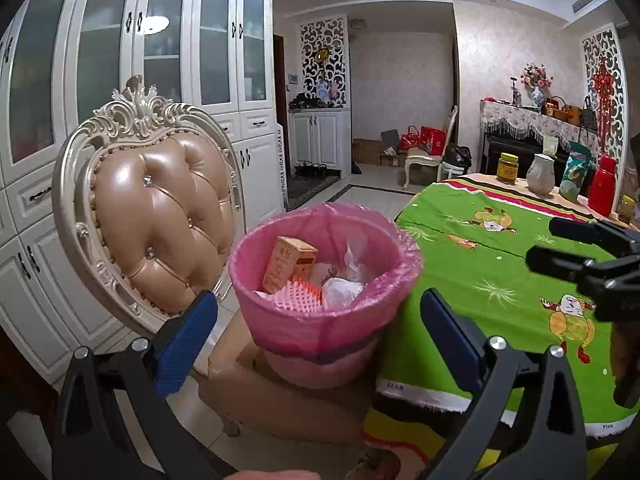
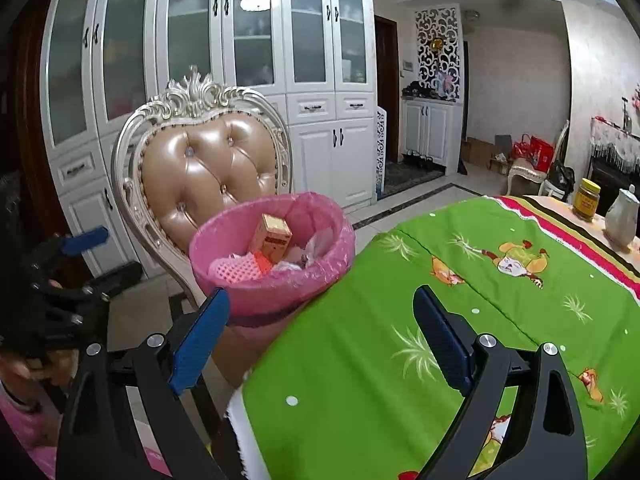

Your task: Collect trash

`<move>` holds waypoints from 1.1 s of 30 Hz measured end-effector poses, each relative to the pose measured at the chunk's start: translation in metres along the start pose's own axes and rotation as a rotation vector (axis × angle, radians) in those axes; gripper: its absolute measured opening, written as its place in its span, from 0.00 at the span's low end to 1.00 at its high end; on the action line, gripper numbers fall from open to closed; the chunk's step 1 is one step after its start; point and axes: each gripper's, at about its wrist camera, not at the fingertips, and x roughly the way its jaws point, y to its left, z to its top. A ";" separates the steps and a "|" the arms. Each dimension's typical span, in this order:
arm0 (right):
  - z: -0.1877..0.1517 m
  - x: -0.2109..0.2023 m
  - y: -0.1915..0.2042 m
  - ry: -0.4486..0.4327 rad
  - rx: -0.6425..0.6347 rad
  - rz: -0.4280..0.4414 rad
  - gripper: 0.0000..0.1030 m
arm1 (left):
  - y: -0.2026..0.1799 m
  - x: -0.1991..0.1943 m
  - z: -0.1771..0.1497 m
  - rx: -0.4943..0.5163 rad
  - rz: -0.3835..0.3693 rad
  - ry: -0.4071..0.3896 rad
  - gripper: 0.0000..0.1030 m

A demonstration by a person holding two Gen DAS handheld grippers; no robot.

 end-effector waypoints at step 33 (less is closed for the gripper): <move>0.000 -0.008 0.019 -0.031 -0.004 0.013 0.85 | 0.000 -0.013 -0.002 -0.020 0.012 0.004 0.95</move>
